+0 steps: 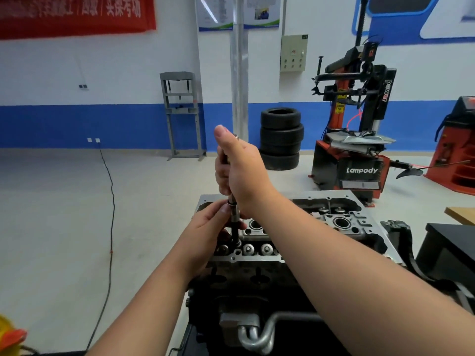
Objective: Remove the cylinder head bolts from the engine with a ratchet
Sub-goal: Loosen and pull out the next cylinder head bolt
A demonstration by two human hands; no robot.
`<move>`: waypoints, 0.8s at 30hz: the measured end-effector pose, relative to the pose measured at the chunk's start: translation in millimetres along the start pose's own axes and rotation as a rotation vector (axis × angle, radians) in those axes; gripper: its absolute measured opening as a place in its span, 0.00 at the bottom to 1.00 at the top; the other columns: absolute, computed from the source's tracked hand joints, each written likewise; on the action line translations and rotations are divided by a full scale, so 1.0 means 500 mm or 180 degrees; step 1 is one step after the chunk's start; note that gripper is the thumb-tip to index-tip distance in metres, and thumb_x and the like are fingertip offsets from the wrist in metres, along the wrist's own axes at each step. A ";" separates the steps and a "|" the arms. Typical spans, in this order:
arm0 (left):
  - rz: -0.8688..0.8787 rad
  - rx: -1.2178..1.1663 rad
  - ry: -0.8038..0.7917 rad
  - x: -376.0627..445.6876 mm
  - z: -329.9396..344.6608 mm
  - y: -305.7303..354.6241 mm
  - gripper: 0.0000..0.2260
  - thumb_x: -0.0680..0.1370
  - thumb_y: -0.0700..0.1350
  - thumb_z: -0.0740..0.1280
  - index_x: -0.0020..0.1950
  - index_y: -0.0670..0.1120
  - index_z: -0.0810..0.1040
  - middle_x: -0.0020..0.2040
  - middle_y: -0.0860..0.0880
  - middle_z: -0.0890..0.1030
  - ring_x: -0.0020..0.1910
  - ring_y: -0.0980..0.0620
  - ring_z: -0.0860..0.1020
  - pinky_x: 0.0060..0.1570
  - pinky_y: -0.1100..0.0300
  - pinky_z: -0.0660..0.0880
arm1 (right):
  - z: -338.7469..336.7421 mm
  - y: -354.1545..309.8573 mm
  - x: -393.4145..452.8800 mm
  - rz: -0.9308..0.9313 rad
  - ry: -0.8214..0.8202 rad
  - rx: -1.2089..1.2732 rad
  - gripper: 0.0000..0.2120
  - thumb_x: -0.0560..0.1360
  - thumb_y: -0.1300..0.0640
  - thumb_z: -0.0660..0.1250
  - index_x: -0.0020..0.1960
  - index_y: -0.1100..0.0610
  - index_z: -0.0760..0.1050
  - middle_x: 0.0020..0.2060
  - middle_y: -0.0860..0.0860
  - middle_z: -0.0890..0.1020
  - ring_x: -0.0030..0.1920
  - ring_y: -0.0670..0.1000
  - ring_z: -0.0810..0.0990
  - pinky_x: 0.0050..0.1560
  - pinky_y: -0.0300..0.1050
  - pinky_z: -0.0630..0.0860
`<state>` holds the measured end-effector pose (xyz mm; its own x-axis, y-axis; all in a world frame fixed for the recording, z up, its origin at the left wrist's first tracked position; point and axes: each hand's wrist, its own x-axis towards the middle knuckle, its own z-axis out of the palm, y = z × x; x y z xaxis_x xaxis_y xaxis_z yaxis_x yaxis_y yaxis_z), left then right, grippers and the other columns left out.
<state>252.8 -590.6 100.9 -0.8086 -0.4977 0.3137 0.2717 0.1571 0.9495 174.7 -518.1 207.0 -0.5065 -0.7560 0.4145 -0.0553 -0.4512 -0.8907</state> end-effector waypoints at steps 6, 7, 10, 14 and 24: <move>0.0104 0.0077 0.0121 -0.001 0.005 0.001 0.12 0.81 0.56 0.61 0.57 0.61 0.85 0.53 0.49 0.87 0.51 0.50 0.84 0.45 0.54 0.73 | 0.002 -0.002 -0.002 0.0030 -0.0011 -0.0075 0.21 0.73 0.38 0.64 0.34 0.50 0.61 0.23 0.47 0.61 0.24 0.48 0.56 0.25 0.38 0.55; 0.0124 0.0117 0.0153 -0.002 0.005 0.001 0.11 0.81 0.56 0.62 0.56 0.61 0.84 0.52 0.49 0.87 0.50 0.51 0.84 0.43 0.58 0.74 | 0.003 -0.002 -0.006 0.0041 -0.0024 -0.0101 0.21 0.73 0.38 0.64 0.34 0.51 0.62 0.23 0.47 0.62 0.24 0.48 0.56 0.26 0.39 0.55; 0.0194 0.0150 0.0389 0.002 0.006 -0.003 0.05 0.80 0.55 0.68 0.49 0.62 0.83 0.45 0.50 0.86 0.40 0.58 0.81 0.35 0.67 0.72 | 0.010 -0.006 -0.016 -0.0010 0.0157 -0.0454 0.21 0.78 0.39 0.60 0.39 0.56 0.68 0.27 0.52 0.65 0.28 0.50 0.60 0.31 0.47 0.58; 0.0234 0.0164 0.0554 0.015 0.010 -0.006 0.04 0.75 0.53 0.75 0.41 0.60 0.82 0.35 0.56 0.81 0.31 0.61 0.74 0.32 0.68 0.70 | 0.041 -0.023 -0.013 -0.0188 0.0557 -0.0815 0.12 0.78 0.53 0.56 0.41 0.55 0.75 0.32 0.48 0.76 0.35 0.50 0.73 0.38 0.48 0.71; 0.0030 0.0274 0.0010 0.001 -0.003 -0.012 0.21 0.77 0.68 0.60 0.55 0.57 0.85 0.49 0.49 0.86 0.52 0.49 0.83 0.55 0.46 0.74 | 0.015 -0.051 0.004 0.0255 -0.0284 -0.0640 0.13 0.81 0.54 0.61 0.39 0.55 0.67 0.26 0.49 0.67 0.26 0.49 0.62 0.30 0.45 0.63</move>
<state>251.6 -593.2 95.4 -0.8046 -0.4984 0.3229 0.2334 0.2346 0.9437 181.5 -511.4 231.9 -0.4386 -0.8287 0.3478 -0.1926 -0.2913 -0.9370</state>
